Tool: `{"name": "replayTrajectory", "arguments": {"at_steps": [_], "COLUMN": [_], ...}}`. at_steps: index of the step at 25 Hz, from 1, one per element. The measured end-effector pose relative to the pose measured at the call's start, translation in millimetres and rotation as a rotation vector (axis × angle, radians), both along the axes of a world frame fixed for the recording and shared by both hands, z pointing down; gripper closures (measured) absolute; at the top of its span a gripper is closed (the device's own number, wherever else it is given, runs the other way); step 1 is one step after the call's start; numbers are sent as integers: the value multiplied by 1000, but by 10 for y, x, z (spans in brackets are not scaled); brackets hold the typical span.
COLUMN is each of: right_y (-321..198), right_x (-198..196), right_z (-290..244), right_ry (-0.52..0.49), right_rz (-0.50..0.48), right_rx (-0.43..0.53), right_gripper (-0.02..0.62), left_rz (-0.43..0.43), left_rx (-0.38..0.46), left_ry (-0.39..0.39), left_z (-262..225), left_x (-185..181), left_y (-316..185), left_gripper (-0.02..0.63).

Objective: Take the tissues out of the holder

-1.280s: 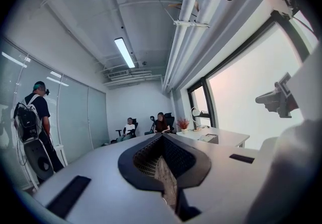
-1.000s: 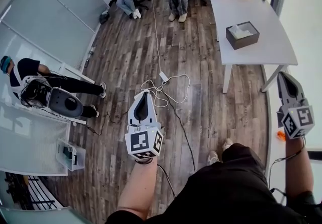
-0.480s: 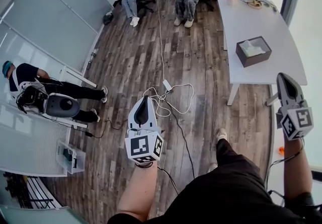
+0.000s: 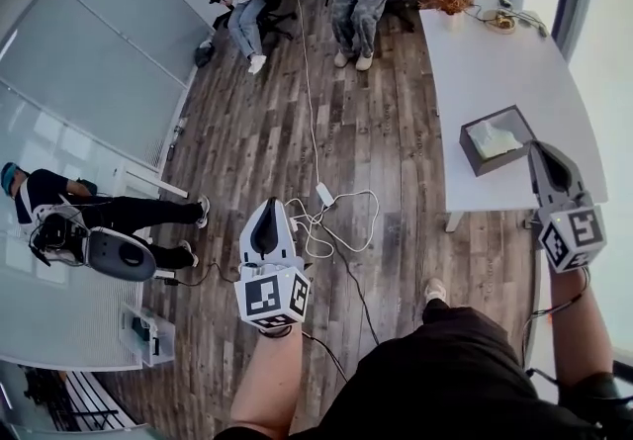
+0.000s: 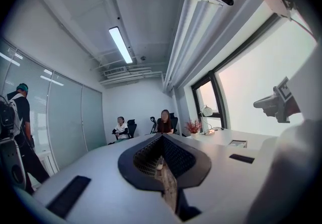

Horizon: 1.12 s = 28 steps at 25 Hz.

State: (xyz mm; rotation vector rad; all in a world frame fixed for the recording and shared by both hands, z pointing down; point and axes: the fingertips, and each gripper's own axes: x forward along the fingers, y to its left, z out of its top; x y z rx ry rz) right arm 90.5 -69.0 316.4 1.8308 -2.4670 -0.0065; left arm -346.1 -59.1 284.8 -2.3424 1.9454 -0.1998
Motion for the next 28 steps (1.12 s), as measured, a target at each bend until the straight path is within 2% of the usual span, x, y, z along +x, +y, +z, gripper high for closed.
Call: {"name": "replayTrajectory", "arguments": {"at_steps": [6, 16, 28], "right_y": [-541, -1064, -1487], "right_x": [248, 487, 762], "right_z": [65, 165, 424], "right_ry": [-15, 5, 7], "right_rz": [11, 80, 303], "right_rx": [8, -14, -85], "right_gripper": [591, 589, 591], "left_rz": [36, 149, 437], "left_rx": [17, 11, -23], "left_ry": [-8, -17, -11], "left_z": [-68, 2, 240], "left_x": [367, 767, 1624], "left_y": [-628, -1547, -3019], "left_gripper": [601, 601, 601]}}
